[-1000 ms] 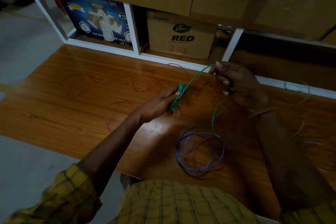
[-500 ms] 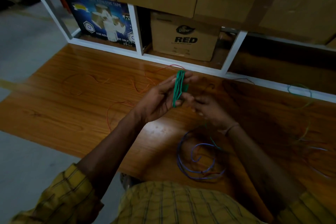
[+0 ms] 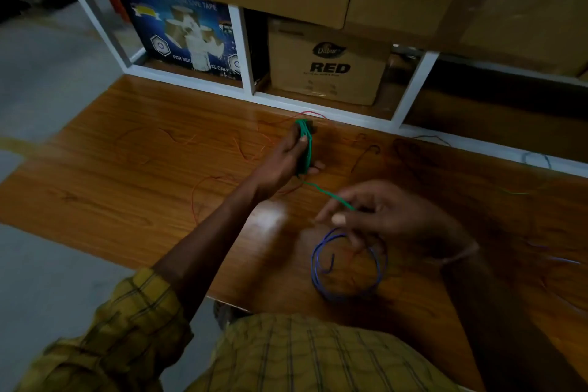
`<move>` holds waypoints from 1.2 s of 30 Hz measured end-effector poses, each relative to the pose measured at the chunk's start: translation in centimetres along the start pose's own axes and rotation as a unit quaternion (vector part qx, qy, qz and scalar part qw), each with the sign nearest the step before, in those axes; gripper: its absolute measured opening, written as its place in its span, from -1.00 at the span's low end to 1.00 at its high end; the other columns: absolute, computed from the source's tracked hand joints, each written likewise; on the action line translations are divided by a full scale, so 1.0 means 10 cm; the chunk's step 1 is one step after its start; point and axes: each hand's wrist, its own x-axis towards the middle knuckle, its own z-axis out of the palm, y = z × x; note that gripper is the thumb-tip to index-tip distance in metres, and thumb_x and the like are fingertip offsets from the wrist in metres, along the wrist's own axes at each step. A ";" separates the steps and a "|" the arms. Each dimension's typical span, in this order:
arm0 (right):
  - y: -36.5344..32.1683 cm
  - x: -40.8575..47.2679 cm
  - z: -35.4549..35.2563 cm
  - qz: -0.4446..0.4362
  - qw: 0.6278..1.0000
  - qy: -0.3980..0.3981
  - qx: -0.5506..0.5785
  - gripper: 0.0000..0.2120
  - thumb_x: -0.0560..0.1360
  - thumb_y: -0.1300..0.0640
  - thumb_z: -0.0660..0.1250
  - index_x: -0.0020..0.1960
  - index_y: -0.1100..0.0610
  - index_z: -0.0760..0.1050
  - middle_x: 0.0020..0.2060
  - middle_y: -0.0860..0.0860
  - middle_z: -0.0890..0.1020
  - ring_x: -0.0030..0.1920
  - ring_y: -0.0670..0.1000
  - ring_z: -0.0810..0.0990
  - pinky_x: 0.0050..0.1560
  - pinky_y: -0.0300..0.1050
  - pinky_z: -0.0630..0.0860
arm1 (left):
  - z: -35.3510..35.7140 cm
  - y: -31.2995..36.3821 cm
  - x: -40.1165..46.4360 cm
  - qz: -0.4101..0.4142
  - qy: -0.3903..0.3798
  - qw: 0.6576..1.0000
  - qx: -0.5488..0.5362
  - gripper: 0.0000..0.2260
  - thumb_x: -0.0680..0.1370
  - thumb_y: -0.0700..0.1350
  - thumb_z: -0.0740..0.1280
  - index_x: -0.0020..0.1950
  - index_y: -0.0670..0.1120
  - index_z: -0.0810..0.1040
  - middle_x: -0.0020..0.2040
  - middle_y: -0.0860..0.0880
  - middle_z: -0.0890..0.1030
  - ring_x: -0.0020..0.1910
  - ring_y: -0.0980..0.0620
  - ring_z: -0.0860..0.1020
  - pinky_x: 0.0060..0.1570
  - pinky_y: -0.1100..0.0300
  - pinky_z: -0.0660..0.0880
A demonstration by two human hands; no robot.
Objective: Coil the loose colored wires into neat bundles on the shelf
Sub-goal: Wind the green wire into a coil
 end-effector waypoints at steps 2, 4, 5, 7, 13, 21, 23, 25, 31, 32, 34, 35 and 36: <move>-0.16 -0.13 -0.15 -0.054 0.996 0.073 0.010 -0.80 0.62 0.19 0.30 0.16 0.23 0.62 -0.45 0.10 0.60 -0.58 0.02 0.45 -0.56 -0.27 0.38 | 0.01 -0.01 -0.06 0.001 -0.028 0.998 0.049 -0.60 0.79 -0.08 0.05 0.65 -0.06 0.19 0.55 -0.14 0.35 0.05 0.03 0.72 0.02 0.22 0.65; -0.24 -0.19 -0.33 -0.106 0.981 0.158 0.027 -0.78 0.63 0.15 0.25 0.09 0.25 0.61 -0.50 0.08 0.50 -0.63 0.00 0.37 -0.62 -0.27 0.29 | 0.03 -0.01 -0.12 -0.015 -0.059 0.997 0.043 -0.58 0.79 -0.08 0.06 0.66 -0.07 0.17 0.53 -0.17 0.39 0.07 -0.09 0.72 0.01 0.12 0.68; -0.23 -0.17 -0.43 -0.129 0.973 0.185 0.049 -0.77 0.64 0.14 0.23 0.07 0.25 0.60 -0.51 0.10 0.44 -0.64 0.00 0.31 -0.64 -0.24 0.22 | 0.04 -0.01 -0.14 -0.022 -0.075 0.996 0.031 -0.59 0.79 -0.08 0.07 0.66 -0.06 0.19 0.51 -0.18 0.42 0.08 -0.19 0.72 0.00 0.06 0.69; -0.15 -0.05 -0.63 -0.154 0.957 0.225 0.099 -0.76 0.66 0.11 0.22 0.04 0.24 0.59 -0.49 0.11 0.34 -0.63 -0.04 0.21 -0.62 -0.13 0.08 | 0.08 0.02 -0.19 -0.032 -0.111 0.993 0.006 -0.62 0.79 -0.06 0.08 0.62 -0.04 0.26 0.49 -0.17 0.46 0.04 -0.28 0.71 -0.09 0.07 0.66; 0.22 0.49 -0.90 -0.094 0.922 0.375 0.029 -0.78 0.68 0.12 0.26 0.03 0.26 0.58 -0.44 0.03 0.39 -0.58 -0.18 0.25 -0.55 -0.32 0.20 | 0.16 0.13 -0.31 -0.034 -0.214 0.973 -0.083 -0.60 0.78 -0.12 0.02 0.62 -0.12 0.30 0.53 -0.09 0.49 -0.06 -0.18 0.66 -0.21 0.17 0.53; 0.74 0.75 -0.49 0.053 0.940 0.334 0.041 -0.83 0.67 0.13 0.26 0.07 0.08 0.64 -0.33 -0.04 0.55 -0.50 -0.20 0.37 -0.53 -0.32 0.23 | 0.10 0.15 -0.26 -0.015 -0.240 0.932 -0.270 -0.55 0.77 -0.11 -0.02 0.65 -0.20 0.21 0.44 -0.12 0.56 -0.07 -0.05 0.68 -0.24 0.28 0.56; 0.80 0.74 -0.27 0.082 0.953 0.286 0.053 -0.73 0.68 0.03 0.25 0.18 0.20 0.61 -0.26 0.08 0.51 -0.50 -0.15 0.36 -0.57 -0.30 0.22 | 0.07 0.15 -0.20 -0.002 -0.228 0.922 -0.313 -0.55 0.78 -0.11 -0.04 0.67 -0.21 0.18 0.49 -0.14 0.51 -0.03 -0.06 0.69 -0.19 0.27 0.59; 0.78 0.69 -0.05 0.109 0.966 0.225 0.061 -0.70 0.69 0.01 0.23 0.15 0.20 0.62 -0.27 0.09 0.53 -0.54 -0.13 0.34 -0.59 -0.32 0.20 | 0.03 0.16 -0.13 0.009 -0.209 0.916 -0.344 -0.55 0.79 -0.10 -0.06 0.68 -0.18 0.18 0.60 -0.17 0.38 0.03 -0.09 0.70 -0.12 0.24 0.62; 0.45 0.45 0.22 0.091 0.990 0.098 0.032 -0.64 0.72 -0.05 0.15 0.16 0.13 0.65 -0.40 0.14 0.57 -0.62 -0.05 0.30 -0.59 -0.29 0.25 | 0.05 0.15 -0.04 -0.038 -0.094 0.934 -0.342 -0.60 0.80 -0.10 0.00 0.64 -0.12 0.26 0.57 -0.12 0.44 0.14 -0.23 0.71 -0.04 0.18 0.68; 0.38 0.40 0.22 0.093 0.992 0.086 0.005 -0.65 0.71 -0.06 0.16 0.15 0.11 0.65 -0.40 0.13 0.59 -0.60 -0.02 0.34 -0.57 -0.27 0.27 | 0.08 0.12 -0.03 -0.042 -0.075 0.939 -0.332 -0.61 0.80 -0.11 0.01 0.63 -0.12 0.26 0.57 -0.11 0.43 0.15 -0.25 0.71 -0.03 0.18 0.69; 0.27 0.31 0.19 0.082 0.994 0.052 -0.047 -0.65 0.70 -0.06 0.19 0.10 0.16 0.65 -0.39 0.10 0.64 -0.52 0.08 0.43 -0.51 -0.20 0.34 | 0.14 0.07 0.01 -0.042 -0.031 0.960 -0.275 -0.63 0.80 -0.14 0.01 0.62 -0.11 0.25 0.56 -0.12 0.40 0.12 -0.24 0.71 -0.01 0.17 0.68; 0.22 0.26 0.16 0.072 0.995 0.036 -0.066 -0.64 0.69 -0.05 0.22 0.09 0.23 0.63 -0.38 0.08 0.65 -0.49 0.11 0.46 -0.49 -0.17 0.37 | 0.15 0.05 0.03 -0.040 -0.012 0.970 -0.240 -0.63 0.80 -0.15 0.01 0.62 -0.11 0.25 0.55 -0.13 0.40 0.08 -0.22 0.72 -0.01 0.16 0.68; 0.16 0.21 0.13 0.061 0.995 0.029 -0.073 -0.63 0.68 -0.02 0.25 0.10 0.29 0.60 -0.37 0.07 0.65 -0.48 0.11 0.49 -0.49 -0.18 0.40 | 0.16 0.04 0.04 -0.042 -0.001 0.977 -0.208 -0.63 0.80 -0.15 0.02 0.62 -0.10 0.24 0.54 -0.13 0.40 0.05 -0.20 0.73 -0.01 0.15 0.68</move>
